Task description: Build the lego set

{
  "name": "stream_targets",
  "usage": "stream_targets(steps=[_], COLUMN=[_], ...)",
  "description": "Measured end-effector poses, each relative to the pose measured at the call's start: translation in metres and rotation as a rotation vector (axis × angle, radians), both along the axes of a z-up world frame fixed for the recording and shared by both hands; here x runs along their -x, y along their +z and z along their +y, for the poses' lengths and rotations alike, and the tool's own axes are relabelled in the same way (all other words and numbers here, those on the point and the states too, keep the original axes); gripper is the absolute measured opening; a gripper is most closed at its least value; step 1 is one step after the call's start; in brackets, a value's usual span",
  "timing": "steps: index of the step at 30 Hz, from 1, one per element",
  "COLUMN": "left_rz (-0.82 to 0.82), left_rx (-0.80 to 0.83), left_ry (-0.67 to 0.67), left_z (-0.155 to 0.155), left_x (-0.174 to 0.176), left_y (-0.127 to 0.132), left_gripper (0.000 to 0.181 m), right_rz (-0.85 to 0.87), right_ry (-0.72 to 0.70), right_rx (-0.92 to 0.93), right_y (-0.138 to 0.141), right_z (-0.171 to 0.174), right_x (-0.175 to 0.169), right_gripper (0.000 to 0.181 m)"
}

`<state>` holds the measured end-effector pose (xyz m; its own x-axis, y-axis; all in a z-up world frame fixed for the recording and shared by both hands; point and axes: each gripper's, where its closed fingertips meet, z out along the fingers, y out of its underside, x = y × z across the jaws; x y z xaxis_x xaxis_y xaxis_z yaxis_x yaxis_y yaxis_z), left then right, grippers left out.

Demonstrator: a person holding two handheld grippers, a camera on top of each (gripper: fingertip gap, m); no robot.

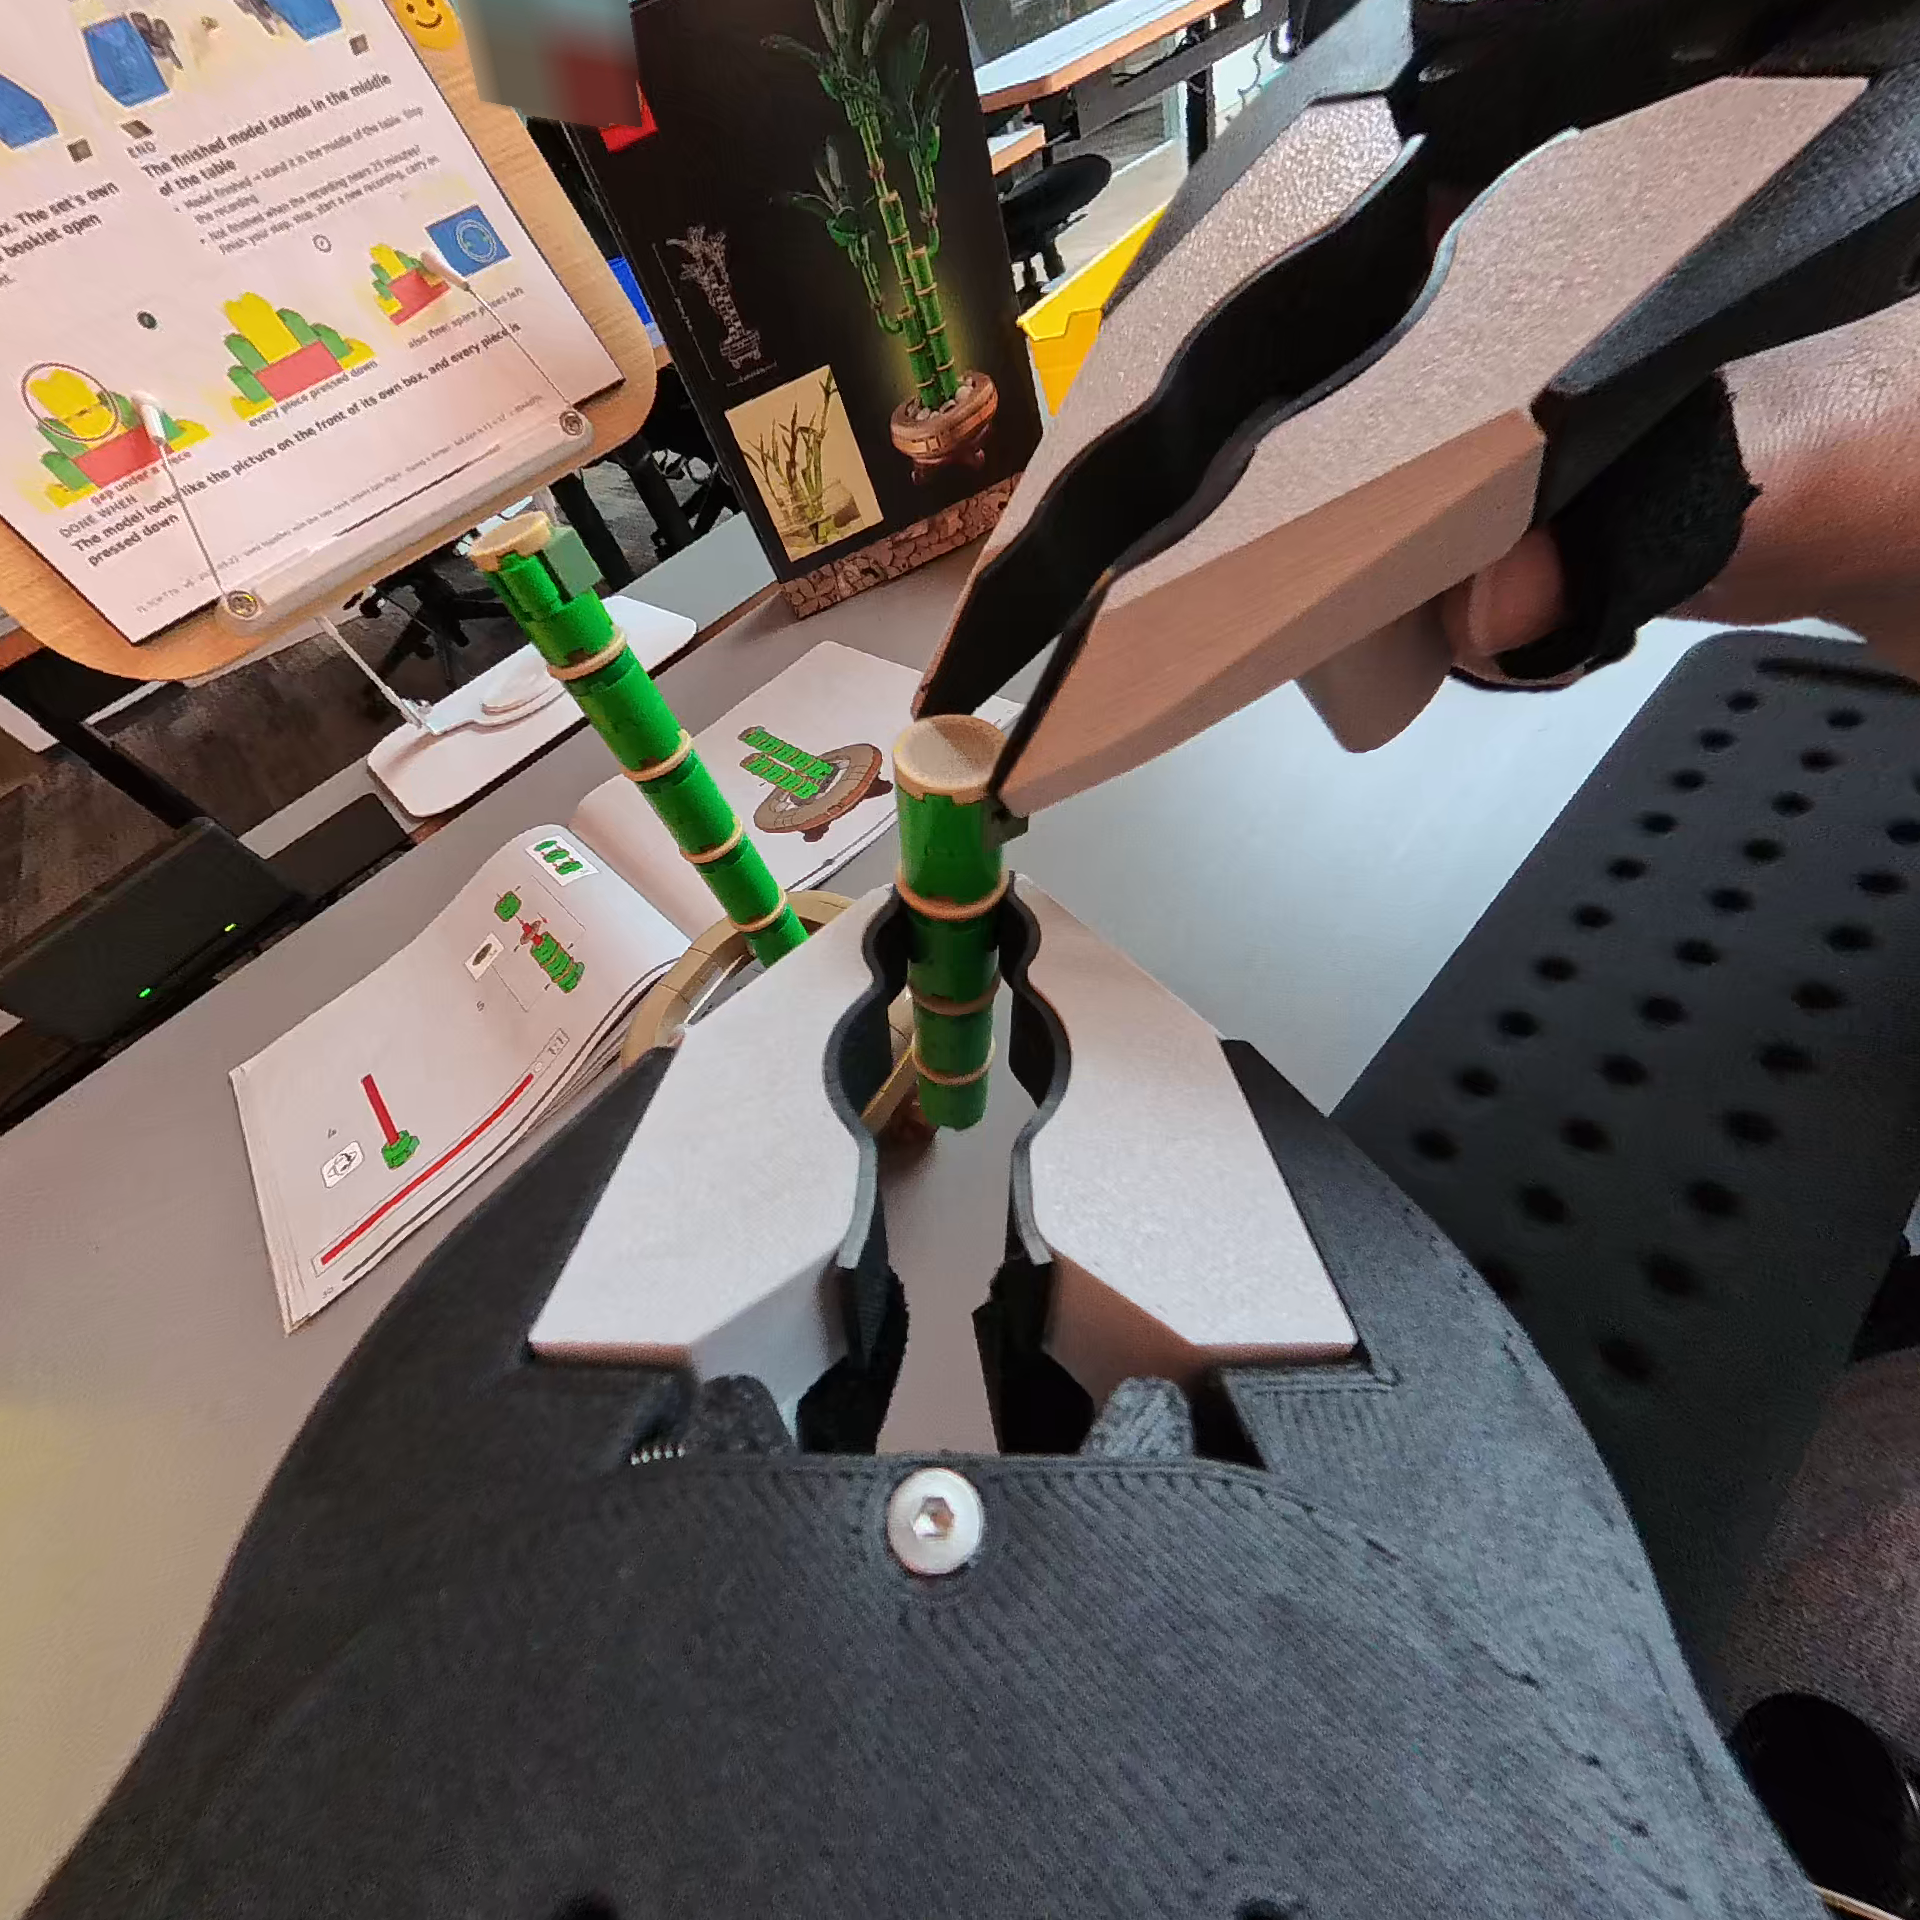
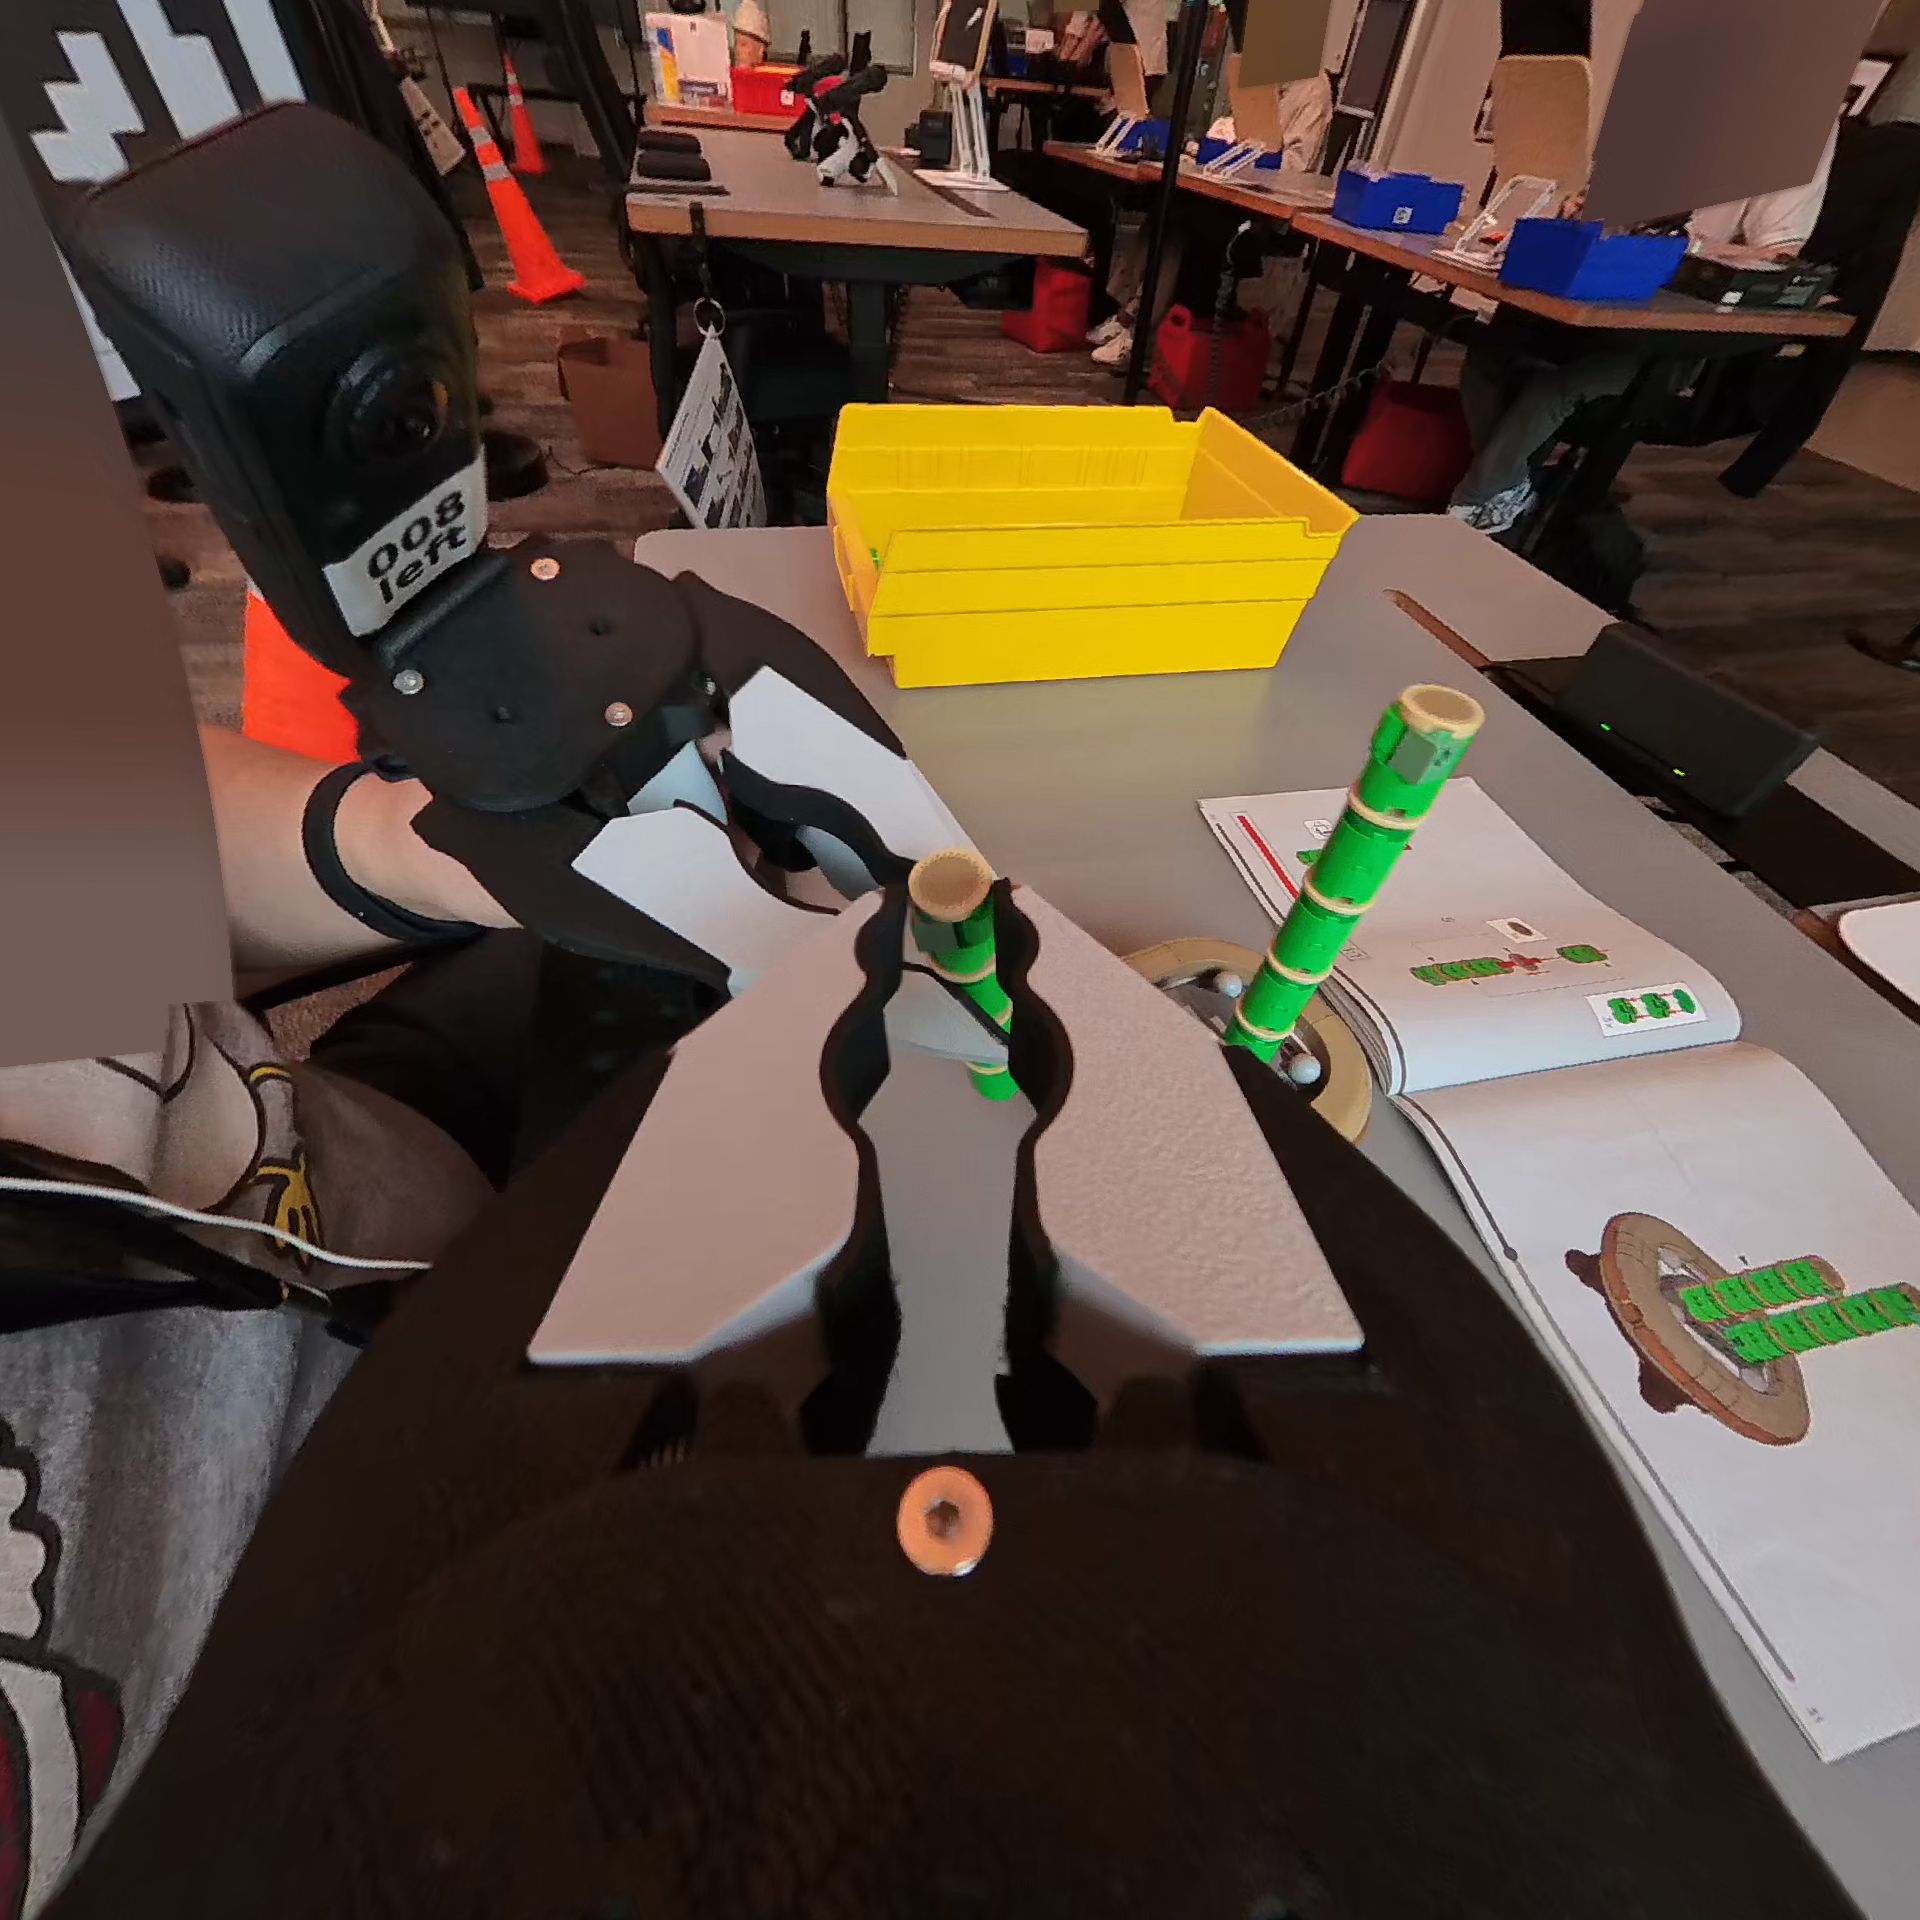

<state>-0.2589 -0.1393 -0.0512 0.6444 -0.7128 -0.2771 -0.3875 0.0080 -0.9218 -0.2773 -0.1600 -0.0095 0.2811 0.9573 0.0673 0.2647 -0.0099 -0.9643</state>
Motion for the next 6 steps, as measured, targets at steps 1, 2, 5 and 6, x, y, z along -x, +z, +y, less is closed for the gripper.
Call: stream_targets(steps=[1, 2, 5, 6], left_rz=[0.000, 0.001, -0.003, -0.004], left_rx=[0.000, 0.000, 0.004, 0.005], left_ry=[-0.001, 0.000, -0.004, -0.006], left_z=[-0.0003, -0.0002, -0.0004, -0.0006], left_x=[-0.0003, -0.0002, -0.0005, -0.0007], left_y=[0.0001, -0.0001, -0.0002, -0.0001], left_gripper=[0.014, 0.015, 0.015, 0.015], right_rz=[-0.010, -0.019, -0.047, -0.062], right_ry=[0.008, 0.006, 0.023, 0.022], right_rx=[-0.010, -0.015, -0.030, -0.039], right_y=[-0.0001, 0.0001, 0.0012, 0.0005], right_z=[-0.0008, -0.0002, -0.0006, 0.0004], right_x=[-0.0003, -0.0012, -0.0031, -0.0039], right_gripper=[0.019, 0.024, 0.025, 0.025])
